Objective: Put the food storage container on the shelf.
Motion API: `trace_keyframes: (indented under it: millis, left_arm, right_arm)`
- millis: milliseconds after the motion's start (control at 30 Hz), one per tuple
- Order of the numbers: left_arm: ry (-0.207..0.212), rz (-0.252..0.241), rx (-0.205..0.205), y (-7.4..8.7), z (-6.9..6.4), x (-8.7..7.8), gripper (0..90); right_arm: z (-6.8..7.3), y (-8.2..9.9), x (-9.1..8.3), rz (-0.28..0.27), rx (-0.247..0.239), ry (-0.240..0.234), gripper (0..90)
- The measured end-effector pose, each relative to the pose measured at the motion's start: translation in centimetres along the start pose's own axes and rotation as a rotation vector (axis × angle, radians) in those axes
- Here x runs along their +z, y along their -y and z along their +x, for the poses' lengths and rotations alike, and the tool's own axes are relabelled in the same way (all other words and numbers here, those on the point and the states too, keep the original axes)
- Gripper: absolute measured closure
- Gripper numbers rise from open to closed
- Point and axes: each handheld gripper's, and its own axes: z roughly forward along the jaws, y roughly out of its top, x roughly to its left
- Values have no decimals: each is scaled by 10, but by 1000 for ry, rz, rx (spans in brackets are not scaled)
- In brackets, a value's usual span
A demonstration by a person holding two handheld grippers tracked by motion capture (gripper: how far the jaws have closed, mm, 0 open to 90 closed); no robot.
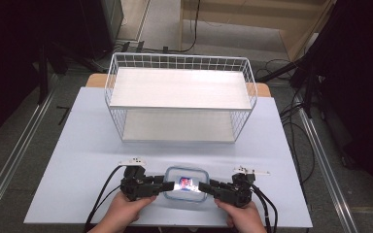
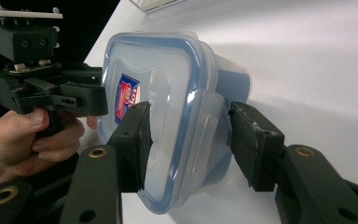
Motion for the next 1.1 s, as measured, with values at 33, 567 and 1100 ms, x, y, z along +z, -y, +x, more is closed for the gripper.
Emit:
trace_keyframes:
  millis: [33,567,1100]
  left_arm:
    - [-3,-3,3,1,-2,-1,498]
    - [-42,-19,66,1,-8,-3,512]
    - [-93,-54,143,0,-17,-5,512]
  right_arm:
    - [1,0,-1,0,-4,0,520]
    - [5,1,-2,-12,-60,6,530]
    - [14,0,-3,-53,-168,48,523]
